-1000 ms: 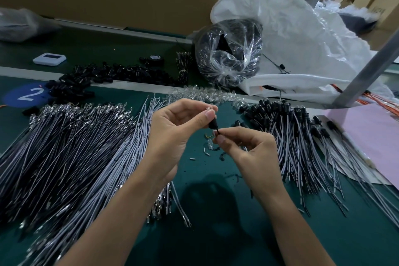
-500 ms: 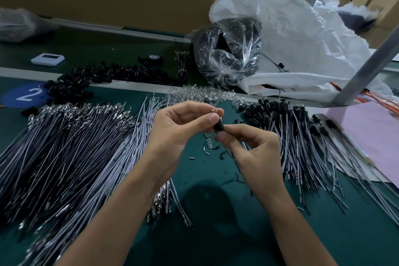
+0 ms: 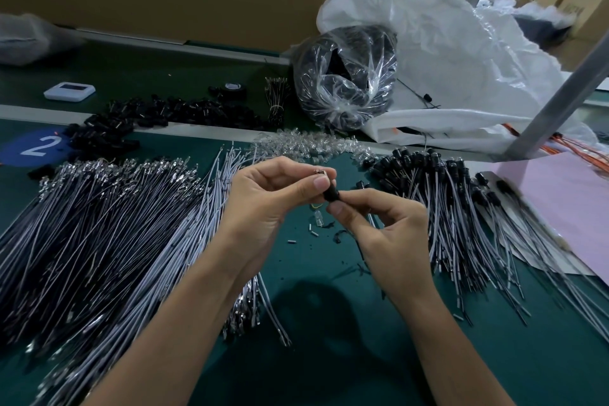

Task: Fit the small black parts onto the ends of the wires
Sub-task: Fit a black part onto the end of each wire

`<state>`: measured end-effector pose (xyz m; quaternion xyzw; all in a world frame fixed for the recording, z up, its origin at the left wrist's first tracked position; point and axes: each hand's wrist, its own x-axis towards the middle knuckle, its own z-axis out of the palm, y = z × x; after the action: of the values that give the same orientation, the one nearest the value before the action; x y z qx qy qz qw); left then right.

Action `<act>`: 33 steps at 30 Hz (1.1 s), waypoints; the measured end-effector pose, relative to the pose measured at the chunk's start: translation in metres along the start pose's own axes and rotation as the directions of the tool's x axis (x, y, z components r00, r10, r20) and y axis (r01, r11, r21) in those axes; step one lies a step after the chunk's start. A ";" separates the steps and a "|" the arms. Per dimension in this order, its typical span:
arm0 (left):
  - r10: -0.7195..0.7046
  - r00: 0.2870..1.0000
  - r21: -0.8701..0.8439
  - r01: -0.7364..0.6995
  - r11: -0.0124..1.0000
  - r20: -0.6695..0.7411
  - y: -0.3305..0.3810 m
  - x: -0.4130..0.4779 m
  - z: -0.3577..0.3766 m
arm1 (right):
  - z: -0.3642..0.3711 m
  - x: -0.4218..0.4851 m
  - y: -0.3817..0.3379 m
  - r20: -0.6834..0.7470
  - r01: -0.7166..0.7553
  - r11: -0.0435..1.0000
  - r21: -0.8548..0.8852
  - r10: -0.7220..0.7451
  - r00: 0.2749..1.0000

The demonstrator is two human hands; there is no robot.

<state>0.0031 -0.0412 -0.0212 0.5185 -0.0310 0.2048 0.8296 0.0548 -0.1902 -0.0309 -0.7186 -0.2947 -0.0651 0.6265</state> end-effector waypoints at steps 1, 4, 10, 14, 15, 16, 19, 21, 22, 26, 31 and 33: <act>0.000 1.000 -0.003 0.000 1.000 0.009 0.000 0.000 0.000 | 0.000 0.000 0.000 0.000 0.000 1.000 -0.002 0.000 1.000; 0.002 1.000 0.002 -0.003 1.000 0.024 0.000 0.001 -0.001 | 0.000 0.000 0.000 0.000 -0.002 1.000 -0.005 0.002 1.000; -0.001 1.000 -0.008 0.001 1.000 0.025 0.000 0.000 0.001 | 0.000 0.000 -0.001 0.005 -0.009 1.000 -0.022 0.009 1.000; -0.020 1.000 0.004 0.020 1.000 0.024 0.001 0.000 0.001 | 0.000 0.000 -0.001 0.007 -0.007 0.999 -0.034 0.007 1.000; -0.027 0.999 0.013 0.026 1.000 0.023 0.001 0.000 0.001 | -0.001 0.000 0.000 0.006 -0.003 0.999 -0.037 0.003 1.000; -0.026 0.999 0.026 0.026 0.999 0.020 0.001 0.000 0.000 | -0.001 0.000 0.000 0.005 0.002 0.999 -0.039 -0.002 1.000; -0.003 1.000 0.062 0.002 0.998 0.014 0.001 0.001 -0.001 | 0.000 0.000 0.000 0.000 0.010 0.999 -0.042 -0.010 1.000; 0.003 1.000 0.073 -0.004 0.997 0.006 0.000 0.001 -0.001 | 0.001 0.000 0.000 -0.009 0.010 0.999 -0.037 -0.010 1.000; 0.001 1.000 0.075 -0.002 0.997 0.005 0.000 0.001 -0.001 | 0.002 0.001 0.000 -0.012 0.005 0.999 -0.034 -0.006 1.000; -0.007 0.999 0.099 0.002 0.995 0.050 0.001 -0.001 -0.003 | 0.002 0.000 0.001 0.009 -0.034 0.999 -0.041 0.034 0.999; -0.007 0.997 0.118 -0.003 0.993 0.078 0.004 -0.002 -0.002 | 0.002 0.000 0.001 0.014 -0.046 0.997 -0.064 0.047 0.999; 0.000 0.997 0.128 -0.010 0.992 0.078 0.004 -0.002 -0.001 | 0.002 0.000 0.001 0.022 -0.050 0.996 -0.071 0.052 0.998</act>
<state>-0.0006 -0.0392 -0.0190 0.5782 -0.0514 0.1880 0.7923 0.0549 -0.1883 -0.0319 -0.7481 -0.2814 -0.0508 0.5988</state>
